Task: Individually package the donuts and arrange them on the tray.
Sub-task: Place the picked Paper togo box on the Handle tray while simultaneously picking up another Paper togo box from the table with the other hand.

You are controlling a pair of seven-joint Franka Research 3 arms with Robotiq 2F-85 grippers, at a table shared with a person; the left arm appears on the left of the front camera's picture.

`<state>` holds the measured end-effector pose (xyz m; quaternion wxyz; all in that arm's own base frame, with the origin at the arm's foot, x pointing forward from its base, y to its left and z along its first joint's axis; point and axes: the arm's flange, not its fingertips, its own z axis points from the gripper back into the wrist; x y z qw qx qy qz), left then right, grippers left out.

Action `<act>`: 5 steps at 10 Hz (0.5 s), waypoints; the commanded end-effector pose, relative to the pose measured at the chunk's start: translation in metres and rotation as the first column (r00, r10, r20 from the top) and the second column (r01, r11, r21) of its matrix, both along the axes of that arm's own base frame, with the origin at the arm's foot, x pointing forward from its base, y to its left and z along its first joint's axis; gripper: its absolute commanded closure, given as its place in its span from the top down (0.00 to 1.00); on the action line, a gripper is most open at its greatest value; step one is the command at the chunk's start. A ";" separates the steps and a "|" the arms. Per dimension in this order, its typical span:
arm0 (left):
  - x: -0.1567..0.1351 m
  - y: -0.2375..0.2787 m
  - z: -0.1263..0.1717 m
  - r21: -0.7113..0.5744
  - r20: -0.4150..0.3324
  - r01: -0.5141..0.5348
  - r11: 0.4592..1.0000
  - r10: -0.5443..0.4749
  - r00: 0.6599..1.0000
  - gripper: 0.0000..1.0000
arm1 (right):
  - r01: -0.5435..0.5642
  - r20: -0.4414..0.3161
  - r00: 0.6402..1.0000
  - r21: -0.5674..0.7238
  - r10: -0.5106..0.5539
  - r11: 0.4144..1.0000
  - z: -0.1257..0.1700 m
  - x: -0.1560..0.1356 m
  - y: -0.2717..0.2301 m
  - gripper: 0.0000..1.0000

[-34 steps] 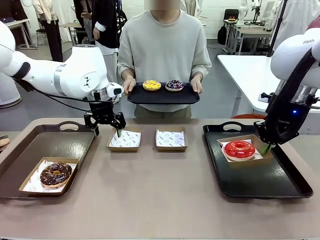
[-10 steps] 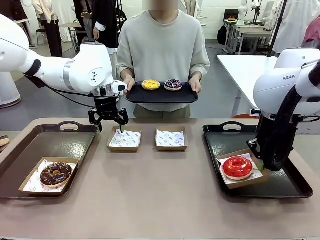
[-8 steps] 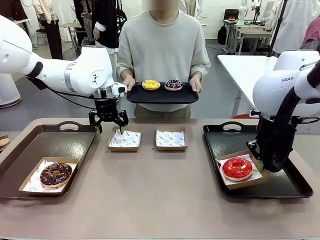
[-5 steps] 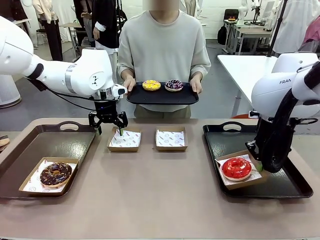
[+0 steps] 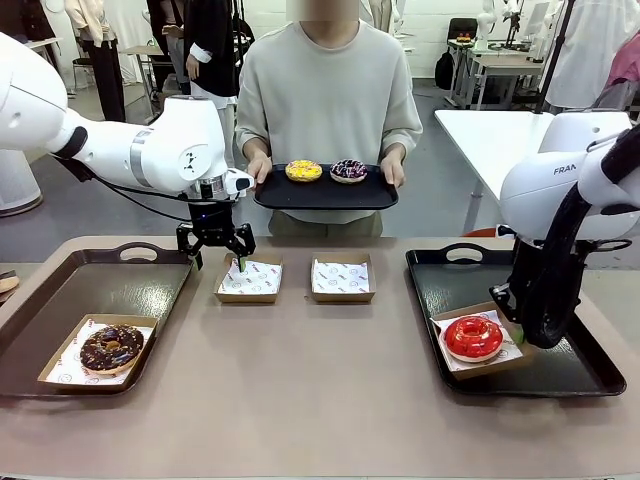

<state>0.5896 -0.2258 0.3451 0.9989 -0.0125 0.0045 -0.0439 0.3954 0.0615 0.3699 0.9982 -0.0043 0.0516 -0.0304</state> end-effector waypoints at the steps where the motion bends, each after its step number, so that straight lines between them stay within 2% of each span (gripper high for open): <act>1: 0.007 -0.003 -0.001 0.037 0.002 -0.022 0.999 0.022 1.000 1.00 | 0.008 0.005 1.000 -0.032 -0.008 0.999 -0.003 0.004 -0.001 0.01; 5: 0.011 -0.003 -0.009 0.040 -0.007 -0.036 0.999 0.036 0.999 1.00 | 0.002 0.001 1.000 -0.028 -0.002 1.000 -0.005 0.003 0.000 0.01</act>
